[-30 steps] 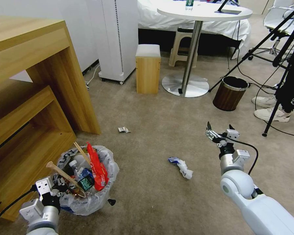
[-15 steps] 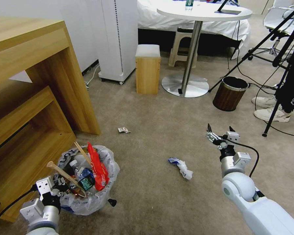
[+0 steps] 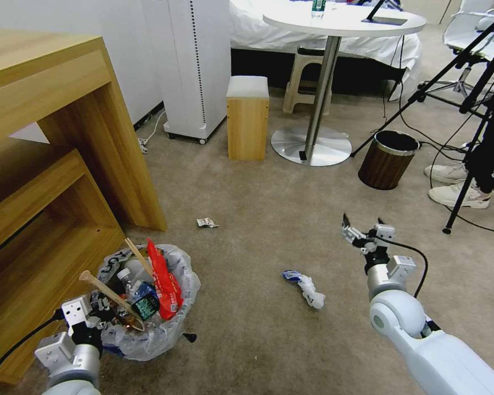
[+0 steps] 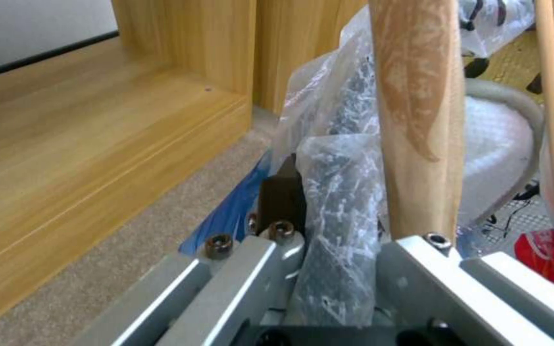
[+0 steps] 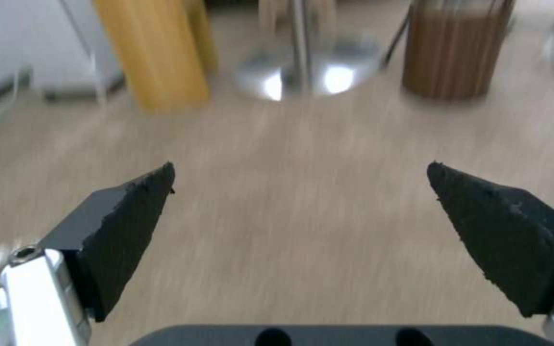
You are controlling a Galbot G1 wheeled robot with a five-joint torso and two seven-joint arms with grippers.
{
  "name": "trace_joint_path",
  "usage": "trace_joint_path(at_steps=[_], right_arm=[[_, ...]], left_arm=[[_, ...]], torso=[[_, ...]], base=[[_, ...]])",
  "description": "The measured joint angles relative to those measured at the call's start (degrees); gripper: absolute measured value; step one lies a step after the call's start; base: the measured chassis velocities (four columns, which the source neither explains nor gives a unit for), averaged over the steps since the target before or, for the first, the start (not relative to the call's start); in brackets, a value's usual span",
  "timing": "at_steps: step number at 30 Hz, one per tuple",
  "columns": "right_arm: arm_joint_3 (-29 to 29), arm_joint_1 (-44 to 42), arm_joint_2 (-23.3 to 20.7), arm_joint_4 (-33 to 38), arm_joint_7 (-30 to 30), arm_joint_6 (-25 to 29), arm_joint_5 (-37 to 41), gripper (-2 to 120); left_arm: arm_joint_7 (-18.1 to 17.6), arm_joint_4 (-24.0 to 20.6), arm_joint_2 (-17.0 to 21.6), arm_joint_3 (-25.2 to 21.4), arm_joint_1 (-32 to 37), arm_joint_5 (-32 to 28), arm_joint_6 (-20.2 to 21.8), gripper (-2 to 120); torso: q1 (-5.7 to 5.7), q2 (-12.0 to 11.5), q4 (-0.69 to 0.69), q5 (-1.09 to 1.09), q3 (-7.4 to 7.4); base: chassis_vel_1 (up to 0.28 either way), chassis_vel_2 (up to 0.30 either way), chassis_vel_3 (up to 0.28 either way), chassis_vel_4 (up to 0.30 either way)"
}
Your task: Pick up the trash bin and place the garbage on the floor into it.
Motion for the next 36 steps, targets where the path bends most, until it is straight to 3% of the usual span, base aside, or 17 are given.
trace_joint_path(at_steps=[3,5,8,11,17,23,36], right_arm=[[-3.8,2.1,-0.5,-2.6,1.6,-7.8,6.0,100],[-4.4,2.4,-0.5,-3.2,1.7,-9.2,6.4,100],[-8.7,4.0,-0.6,-7.0,2.7,-17.2,7.3,100],[-11.7,5.0,-0.4,-9.7,2.4,-18.5,6.7,100],[-22.0,10.3,1.8,-19.7,-0.4,-16.1,3.3,100],[-27.7,14.2,4.0,-25.4,-2.1,-14.1,0.9,100],[-30.1,16.5,6.4,-33.3,-3.1,-11.2,-3.4,100]], left_arm=[[0.0,0.4,-0.2,0.1,-0.2,0.0,0.0,1],[0.0,0.4,-0.3,0.1,-0.3,0.1,0.0,1],[0.1,0.8,-0.5,0.1,-0.5,0.1,-0.2,1],[0.2,1.1,-0.7,0.1,-0.5,0.3,-0.4,1],[0.2,1.3,-1.3,0.1,-0.3,0.7,-0.7,1],[0.3,1.2,-1.5,-0.2,-0.3,0.7,-0.9,1],[0.3,0.7,-1.6,-0.5,-0.3,0.4,-1.3,1]], torso=[[0.00,0.0,0.01,0.00,0.00],[0.00,0.0,0.01,0.01,0.00],[0.00,0.0,0.00,0.00,0.00],[0.00,0.0,-0.01,0.00,0.00],[0.00,0.0,0.00,0.00,0.00],[0.00,0.0,0.01,-0.01,0.01],[0.00,0.0,0.00,0.00,0.00]], base=[[0.000,0.000,0.000,0.000],[0.000,0.000,0.000,0.000],[0.000,0.000,0.000,0.000],[0.000,0.000,0.000,0.000],[0.000,0.000,0.000,0.000],[0.000,0.000,0.000,0.000],[0.000,0.000,0.000,0.000]])
